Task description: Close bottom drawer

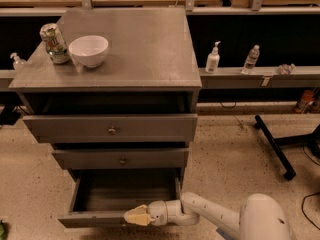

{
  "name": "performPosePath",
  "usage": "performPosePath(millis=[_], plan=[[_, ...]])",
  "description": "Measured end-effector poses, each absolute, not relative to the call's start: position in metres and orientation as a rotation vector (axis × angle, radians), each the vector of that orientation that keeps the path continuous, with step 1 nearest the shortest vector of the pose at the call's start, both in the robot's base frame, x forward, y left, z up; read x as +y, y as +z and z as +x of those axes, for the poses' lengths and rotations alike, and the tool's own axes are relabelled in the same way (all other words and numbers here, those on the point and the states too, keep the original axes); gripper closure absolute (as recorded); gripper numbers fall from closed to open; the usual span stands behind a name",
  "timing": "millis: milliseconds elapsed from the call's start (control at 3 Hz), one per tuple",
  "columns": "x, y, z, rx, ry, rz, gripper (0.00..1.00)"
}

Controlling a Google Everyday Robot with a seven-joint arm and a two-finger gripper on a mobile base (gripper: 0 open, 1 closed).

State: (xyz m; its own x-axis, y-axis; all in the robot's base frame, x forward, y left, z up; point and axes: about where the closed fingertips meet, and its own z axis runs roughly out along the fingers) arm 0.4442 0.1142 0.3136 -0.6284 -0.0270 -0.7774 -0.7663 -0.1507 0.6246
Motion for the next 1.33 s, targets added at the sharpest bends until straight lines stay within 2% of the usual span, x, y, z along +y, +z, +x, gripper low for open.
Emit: performPosePath(millis=[333, 667, 1333], plan=[[0.113, 0.31, 0.441, 1.613, 1.828, -0.88, 0.78], [0.114, 0.308, 0.438, 1.636, 1.825, -0.861, 0.99], [0.117, 0.283, 0.422, 1.729, 1.836, -0.807, 1.0]])
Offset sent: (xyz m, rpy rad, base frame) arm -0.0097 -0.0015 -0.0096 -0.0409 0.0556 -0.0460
